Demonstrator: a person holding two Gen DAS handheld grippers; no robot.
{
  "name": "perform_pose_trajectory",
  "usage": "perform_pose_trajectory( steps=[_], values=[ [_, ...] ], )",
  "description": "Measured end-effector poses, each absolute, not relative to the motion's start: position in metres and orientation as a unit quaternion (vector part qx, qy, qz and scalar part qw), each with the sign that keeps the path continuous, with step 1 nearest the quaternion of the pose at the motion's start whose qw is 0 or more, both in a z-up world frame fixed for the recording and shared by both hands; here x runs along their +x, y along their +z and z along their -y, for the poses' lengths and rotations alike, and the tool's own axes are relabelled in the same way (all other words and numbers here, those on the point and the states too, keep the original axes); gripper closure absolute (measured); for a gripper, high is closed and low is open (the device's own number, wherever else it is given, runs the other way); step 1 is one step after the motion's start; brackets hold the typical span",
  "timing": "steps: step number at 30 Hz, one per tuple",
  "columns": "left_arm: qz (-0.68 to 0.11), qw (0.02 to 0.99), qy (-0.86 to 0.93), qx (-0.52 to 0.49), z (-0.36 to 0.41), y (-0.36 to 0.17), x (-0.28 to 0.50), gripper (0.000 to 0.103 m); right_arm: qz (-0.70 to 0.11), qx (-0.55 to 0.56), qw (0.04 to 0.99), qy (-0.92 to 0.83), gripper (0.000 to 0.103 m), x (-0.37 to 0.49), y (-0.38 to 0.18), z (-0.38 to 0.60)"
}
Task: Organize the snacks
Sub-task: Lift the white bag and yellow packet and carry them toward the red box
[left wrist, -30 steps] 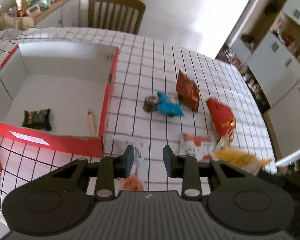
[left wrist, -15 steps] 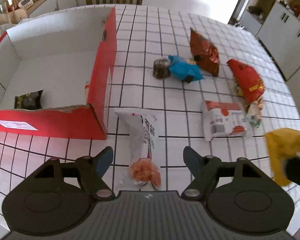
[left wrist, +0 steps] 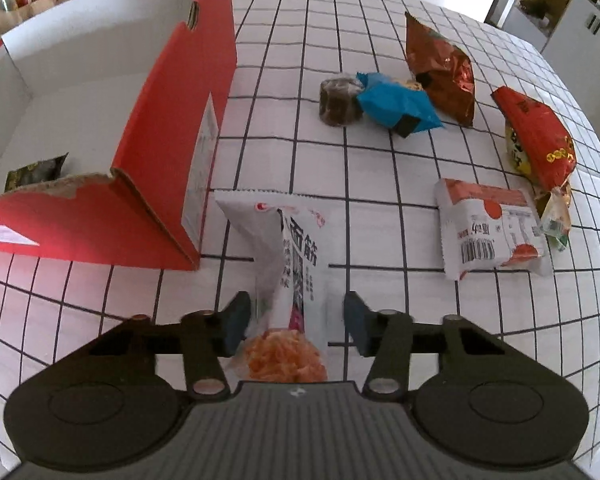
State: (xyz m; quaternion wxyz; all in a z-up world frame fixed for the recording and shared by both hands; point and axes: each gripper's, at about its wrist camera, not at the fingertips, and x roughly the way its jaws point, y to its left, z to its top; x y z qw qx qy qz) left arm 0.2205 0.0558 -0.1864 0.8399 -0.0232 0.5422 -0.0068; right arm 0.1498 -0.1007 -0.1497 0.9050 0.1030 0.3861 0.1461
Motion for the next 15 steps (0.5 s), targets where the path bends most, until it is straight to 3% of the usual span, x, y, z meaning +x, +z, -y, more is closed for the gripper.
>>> perform_pose_trajectory(
  steps=[1,8,15],
  values=[
    [-0.54,0.841,-0.004,-0.02,-0.056,-0.186,0.22,0.066,-0.387,0.103,0.905,0.146,0.079,0.15,-0.15,0.101],
    [-0.532,0.846,0.003,-0.042,-0.064,-0.18,0.217,0.077,-0.387,0.102,0.905,0.145,0.079,0.15,-0.15,0.103],
    [-0.523,0.85,-0.011,-0.062,-0.073,-0.161,0.206,0.078,-0.384,0.102,0.905,0.151,0.079,0.153,-0.148,0.1]
  ],
)
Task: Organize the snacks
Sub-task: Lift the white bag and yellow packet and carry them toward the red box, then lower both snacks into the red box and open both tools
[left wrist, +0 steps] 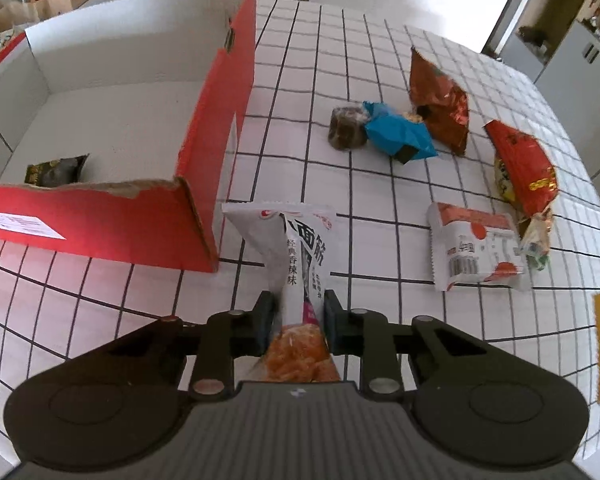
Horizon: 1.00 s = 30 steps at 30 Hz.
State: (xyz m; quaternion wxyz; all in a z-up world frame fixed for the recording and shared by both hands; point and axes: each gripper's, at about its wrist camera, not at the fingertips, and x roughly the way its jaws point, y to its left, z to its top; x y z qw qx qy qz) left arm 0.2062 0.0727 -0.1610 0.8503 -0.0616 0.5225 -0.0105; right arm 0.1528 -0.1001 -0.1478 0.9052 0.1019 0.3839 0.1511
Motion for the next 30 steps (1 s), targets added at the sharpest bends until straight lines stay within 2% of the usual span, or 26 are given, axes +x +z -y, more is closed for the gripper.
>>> perform_pose_trajectory(
  steps=[18,30],
  values=[
    [-0.468,0.873,-0.061,-0.125,-0.108,-0.071,0.169,0.079,-0.362,0.1,0.907,0.188,0.079,0.166,-0.122,0.073],
    [-0.427,0.895,-0.021,-0.124,-0.171,-0.032,0.183,0.079,-0.33,0.059,0.913,0.231,0.079,0.192,-0.088,0.016]
  ],
)
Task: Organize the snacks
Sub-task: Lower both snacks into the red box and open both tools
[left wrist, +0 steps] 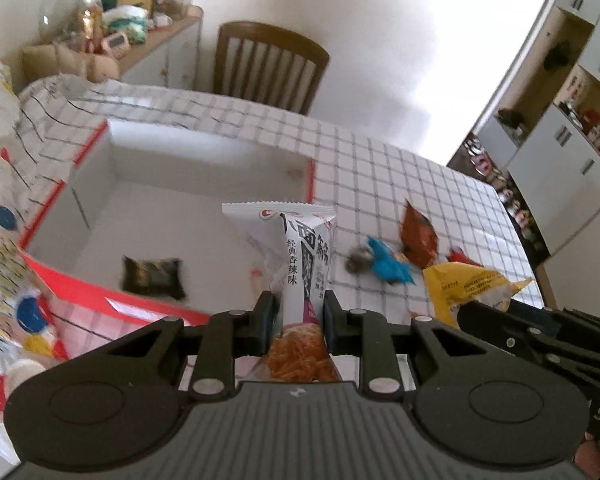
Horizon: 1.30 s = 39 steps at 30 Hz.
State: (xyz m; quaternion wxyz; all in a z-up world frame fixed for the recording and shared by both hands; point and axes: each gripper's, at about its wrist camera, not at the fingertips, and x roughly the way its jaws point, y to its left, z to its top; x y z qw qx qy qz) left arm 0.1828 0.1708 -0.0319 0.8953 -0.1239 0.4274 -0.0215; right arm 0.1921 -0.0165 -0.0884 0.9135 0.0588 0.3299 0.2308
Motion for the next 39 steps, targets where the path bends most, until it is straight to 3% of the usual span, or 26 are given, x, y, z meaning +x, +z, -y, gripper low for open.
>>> perform_pose_trajectory(
  steps=[8,20,39],
  values=[
    [-0.42,0.9,0.008,-0.118,-0.217,-0.03,0.211,0.079,-0.332,0.041,0.908,0.252,0.079,0.223,-0.084,-0.035],
    [-0.452,0.885,0.049,-0.096,-0.279,-0.064,0.267,0.079,-0.371,0.005,0.897,0.239,0.079,0.268,-0.12,-0.105],
    [-0.515,0.853,0.036,-0.08,-0.293,-0.121,0.312,0.078,-0.426,-0.031,0.879,0.212,0.077,0.301,-0.159,-0.155]
  ],
)
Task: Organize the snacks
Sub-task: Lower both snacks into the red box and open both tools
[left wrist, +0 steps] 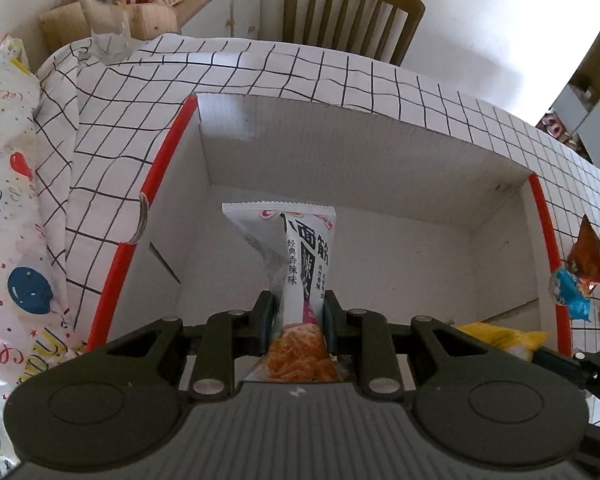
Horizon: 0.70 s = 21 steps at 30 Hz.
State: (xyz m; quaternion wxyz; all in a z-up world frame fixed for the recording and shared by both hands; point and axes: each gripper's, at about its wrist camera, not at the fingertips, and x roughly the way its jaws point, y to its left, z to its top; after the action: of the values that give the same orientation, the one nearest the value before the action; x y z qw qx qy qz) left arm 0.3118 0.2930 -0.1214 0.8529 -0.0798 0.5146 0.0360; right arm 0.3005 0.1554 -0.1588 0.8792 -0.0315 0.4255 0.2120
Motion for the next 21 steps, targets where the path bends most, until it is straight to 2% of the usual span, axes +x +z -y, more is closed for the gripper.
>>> perform_pose_trajectory(
  steps=[7,9,10,11,16,21],
  values=[
    [-0.509,0.857,0.028,-0.078,-0.293,-0.118,0.313,0.076,-0.427,-0.027,0.88,0.206,0.075,0.302,-0.158,-0.156],
    [-0.507,0.858,0.033,-0.074,-0.292,-0.115,0.312,0.063,-0.427,-0.022,0.88,0.206,0.073,0.301,-0.156,-0.155],
    [-0.503,0.861,0.032,-0.074,-0.292,-0.114,0.311,0.044,-0.426,-0.019,0.88,0.207,0.073,0.301,-0.155,-0.155],
    [-0.497,0.864,0.033,-0.073,-0.292,-0.111,0.309,0.032,-0.425,-0.017,0.881,0.208,0.071,0.3,-0.153,-0.154],
    [-0.482,0.873,0.027,-0.068,-0.29,-0.101,0.299,0.032,-0.414,-0.006,0.885,0.211,0.061,0.294,-0.147,-0.148],
    [-0.468,0.882,0.028,-0.051,-0.285,-0.089,0.284,0.032,-0.402,0.003,0.891,0.21,0.04,0.284,-0.139,-0.14]
  ],
)
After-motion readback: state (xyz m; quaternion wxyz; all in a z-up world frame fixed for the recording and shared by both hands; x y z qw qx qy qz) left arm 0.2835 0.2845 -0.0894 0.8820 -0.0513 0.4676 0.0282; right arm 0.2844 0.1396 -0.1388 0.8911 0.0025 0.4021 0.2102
